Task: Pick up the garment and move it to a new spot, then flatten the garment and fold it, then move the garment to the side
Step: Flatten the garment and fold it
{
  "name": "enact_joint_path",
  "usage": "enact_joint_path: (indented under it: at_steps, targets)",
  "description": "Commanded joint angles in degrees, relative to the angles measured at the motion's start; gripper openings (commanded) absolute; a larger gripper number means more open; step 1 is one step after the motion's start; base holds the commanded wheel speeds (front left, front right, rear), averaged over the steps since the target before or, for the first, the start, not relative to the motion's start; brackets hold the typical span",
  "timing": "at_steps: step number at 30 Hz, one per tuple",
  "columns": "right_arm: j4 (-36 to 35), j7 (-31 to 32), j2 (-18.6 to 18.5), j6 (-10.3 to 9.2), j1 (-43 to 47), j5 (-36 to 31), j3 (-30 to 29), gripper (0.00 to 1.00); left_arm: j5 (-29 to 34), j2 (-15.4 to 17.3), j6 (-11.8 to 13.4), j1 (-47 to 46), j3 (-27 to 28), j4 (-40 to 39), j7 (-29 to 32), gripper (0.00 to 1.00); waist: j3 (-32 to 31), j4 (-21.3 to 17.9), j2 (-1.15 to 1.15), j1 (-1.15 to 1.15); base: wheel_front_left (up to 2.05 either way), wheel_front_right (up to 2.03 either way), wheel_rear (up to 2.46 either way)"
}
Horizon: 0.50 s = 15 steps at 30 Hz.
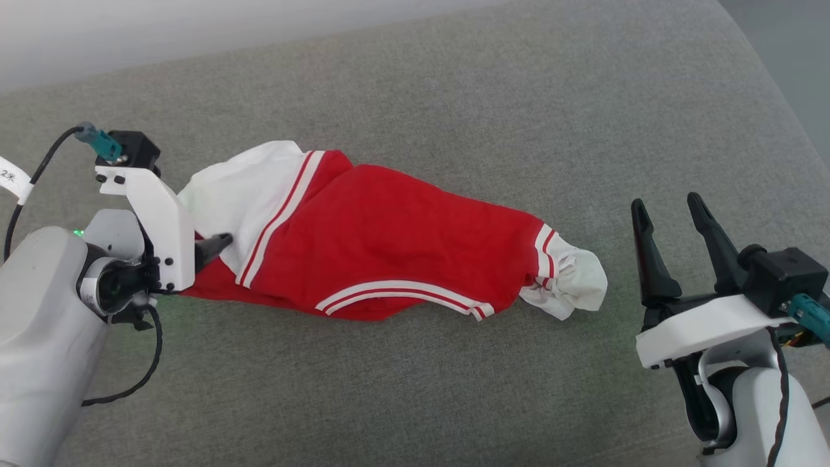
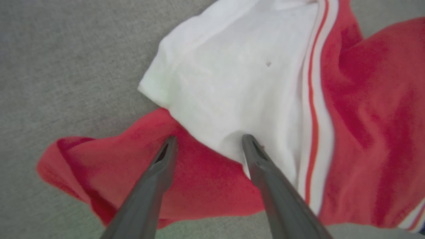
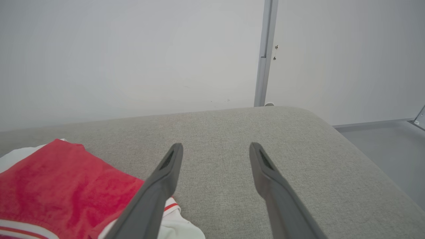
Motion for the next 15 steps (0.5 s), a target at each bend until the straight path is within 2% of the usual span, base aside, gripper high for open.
enact_joint_path:
  at_steps: [1, 8, 9, 10, 12, 15]
  targets:
    - [0.1, -0.4, 0.2, -0.02, -0.4, 0.4, 0.2, 1.00, 0.4, 0.0, 0.4, -0.8, -0.2, 0.6, 0.4, 1.00, 0.3, -0.2, 0.00, 0.00, 0.00, 0.00, 0.00]
    - [0.6, -1.1, 0.1, -0.02, -1.3, 0.5, 0.6, 1.00, -0.6, -2.3, 0.4, -2.8, -0.7, 4.3, 2.5, 1.00, 1.5, -0.5, 0.00, 0.00, 0.00, 0.00, 0.00]
    - [0.8, -1.2, 0.1, -0.02, -1.4, 0.5, 0.6, 1.00, -0.7, -2.5, 0.3, -3.0, -0.8, 4.5, 2.8, 0.92, 1.5, -0.5, 0.00, 0.00, 0.00, 0.00, 0.00]
    - [0.8, -1.2, 0.1, -0.02, -1.5, 0.5, 0.6, 1.00, -0.7, -2.6, 0.1, -3.2, -1.0, 4.7, 2.9, 0.53, 1.6, -0.5, 0.00, 0.00, 0.00, 0.00, 0.00]
    - [1.0, -1.5, 0.1, -0.02, -1.6, 0.4, 0.5, 1.00, -1.3, -3.0, -0.1, -3.8, -0.8, 4.7, 3.0, 0.00, 1.6, -0.4, 0.00, 0.00, 0.00, 0.00, 0.00]
    - [1.3, -1.7, 0.1, -0.02, -1.6, 0.3, 0.3, 1.00, -1.6, -2.7, -0.2, -4.5, -0.4, 4.7, 2.9, 0.00, 1.4, -0.1, 0.00, 0.00, 0.00, 0.00, 0.00]
